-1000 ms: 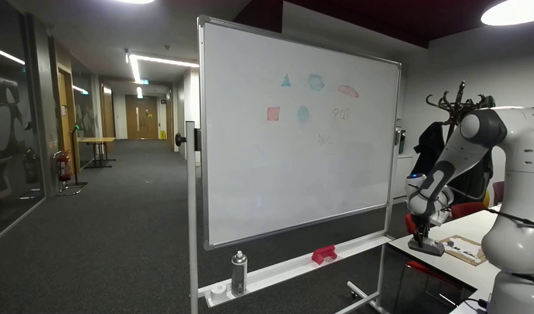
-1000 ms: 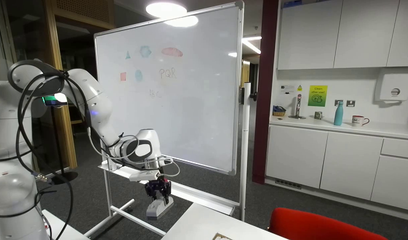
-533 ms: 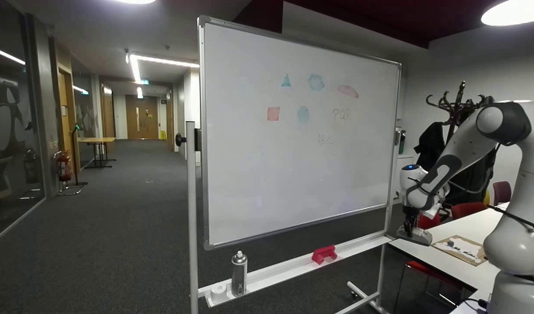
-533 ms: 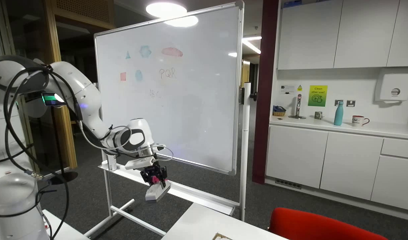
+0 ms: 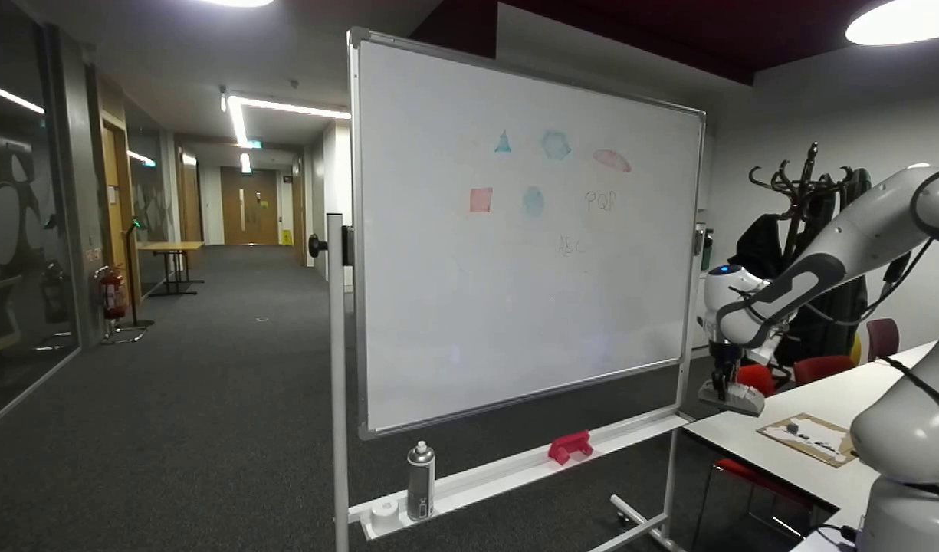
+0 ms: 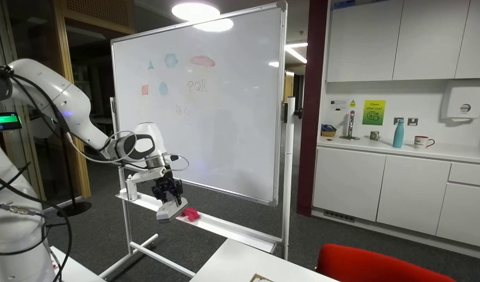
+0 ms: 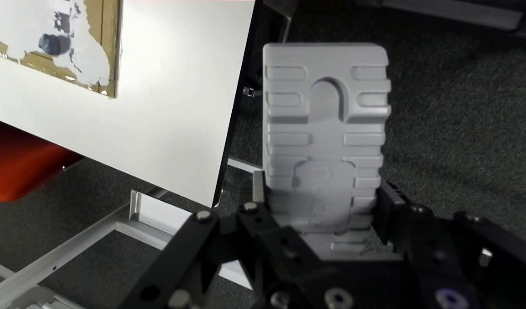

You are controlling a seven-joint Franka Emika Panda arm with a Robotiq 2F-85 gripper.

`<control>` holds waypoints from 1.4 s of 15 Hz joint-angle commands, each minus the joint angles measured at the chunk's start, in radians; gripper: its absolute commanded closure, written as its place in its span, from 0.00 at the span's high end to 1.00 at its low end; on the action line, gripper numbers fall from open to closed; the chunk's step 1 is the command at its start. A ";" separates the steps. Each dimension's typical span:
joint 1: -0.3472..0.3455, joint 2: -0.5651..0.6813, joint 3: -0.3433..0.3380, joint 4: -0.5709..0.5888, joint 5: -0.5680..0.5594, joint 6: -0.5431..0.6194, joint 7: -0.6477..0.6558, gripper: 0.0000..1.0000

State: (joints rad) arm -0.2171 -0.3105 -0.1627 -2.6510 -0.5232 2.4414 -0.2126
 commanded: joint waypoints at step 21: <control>0.089 -0.152 0.076 0.013 0.057 -0.257 -0.008 0.33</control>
State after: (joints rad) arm -0.1688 -0.4307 -0.0976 -2.6366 -0.5040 2.2006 -0.1973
